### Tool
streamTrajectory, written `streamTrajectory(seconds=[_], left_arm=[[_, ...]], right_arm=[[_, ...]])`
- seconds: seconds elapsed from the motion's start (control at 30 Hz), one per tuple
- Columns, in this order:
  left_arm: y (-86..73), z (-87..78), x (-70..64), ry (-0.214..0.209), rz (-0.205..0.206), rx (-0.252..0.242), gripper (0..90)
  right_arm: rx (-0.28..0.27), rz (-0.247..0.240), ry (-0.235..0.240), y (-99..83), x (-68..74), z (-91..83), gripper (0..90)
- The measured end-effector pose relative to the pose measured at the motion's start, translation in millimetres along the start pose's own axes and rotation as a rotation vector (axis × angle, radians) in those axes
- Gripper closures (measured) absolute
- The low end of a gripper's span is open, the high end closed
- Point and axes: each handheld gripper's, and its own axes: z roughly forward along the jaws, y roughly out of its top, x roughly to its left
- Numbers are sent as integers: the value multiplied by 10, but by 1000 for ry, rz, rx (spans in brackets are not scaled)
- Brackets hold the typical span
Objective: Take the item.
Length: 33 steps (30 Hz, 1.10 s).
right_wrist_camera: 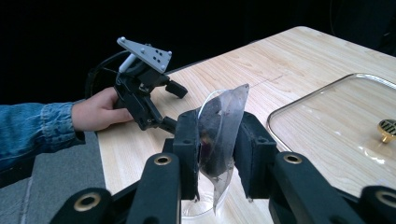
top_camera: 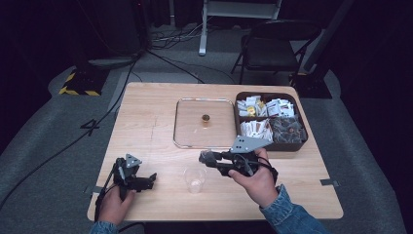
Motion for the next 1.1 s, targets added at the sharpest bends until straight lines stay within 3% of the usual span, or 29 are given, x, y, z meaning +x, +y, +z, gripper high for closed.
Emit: streamTrajectory(seconds=[0.37, 0.73, 1.1], left_arm=[[1, 0, 0, 1, 0, 0, 0], [1, 1, 0, 1, 0, 0, 0], [1, 1, 0, 1, 0, 0, 0]], right_arm=[[36, 25, 21, -153, 74, 174, 719], [90, -5, 28, -277, 129, 361, 716], [129, -3, 41, -344, 147, 480, 716]])
